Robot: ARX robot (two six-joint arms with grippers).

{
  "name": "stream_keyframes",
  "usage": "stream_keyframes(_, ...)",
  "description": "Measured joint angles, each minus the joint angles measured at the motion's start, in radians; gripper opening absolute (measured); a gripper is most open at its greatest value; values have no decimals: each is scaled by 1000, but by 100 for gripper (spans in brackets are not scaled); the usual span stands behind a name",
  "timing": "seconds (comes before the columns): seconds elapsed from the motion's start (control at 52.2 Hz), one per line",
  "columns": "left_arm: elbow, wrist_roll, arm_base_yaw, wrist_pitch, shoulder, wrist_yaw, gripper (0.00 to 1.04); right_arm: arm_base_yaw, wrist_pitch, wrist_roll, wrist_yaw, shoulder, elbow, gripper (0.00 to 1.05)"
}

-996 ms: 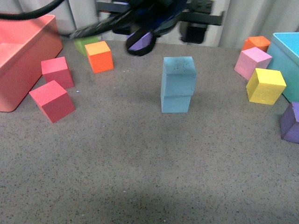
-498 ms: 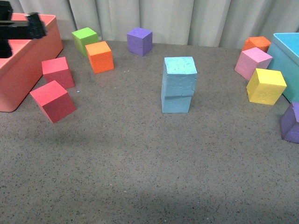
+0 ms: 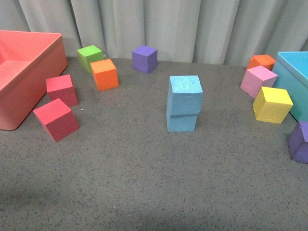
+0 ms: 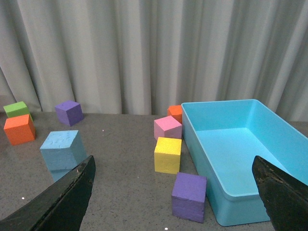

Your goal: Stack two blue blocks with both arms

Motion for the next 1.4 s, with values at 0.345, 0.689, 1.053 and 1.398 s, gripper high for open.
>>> stream_keyframes(0.345, -56, 0, 113, -235, -299, 109, 4, 0, 0, 0, 0, 0, 0, 95)
stream_keyframes(0.689, -58, 1, 114, -468, -557, 111, 4, 0, 0, 0, 0, 0, 0, 95)
stream_keyframes(1.053, -58, 1, 114, -636, -733, 111, 4, 0, 0, 0, 0, 0, 0, 95)
stream_keyframes(1.398, -58, 1, 114, -742, -838, 111, 4, 0, 0, 0, 0, 0, 0, 95)
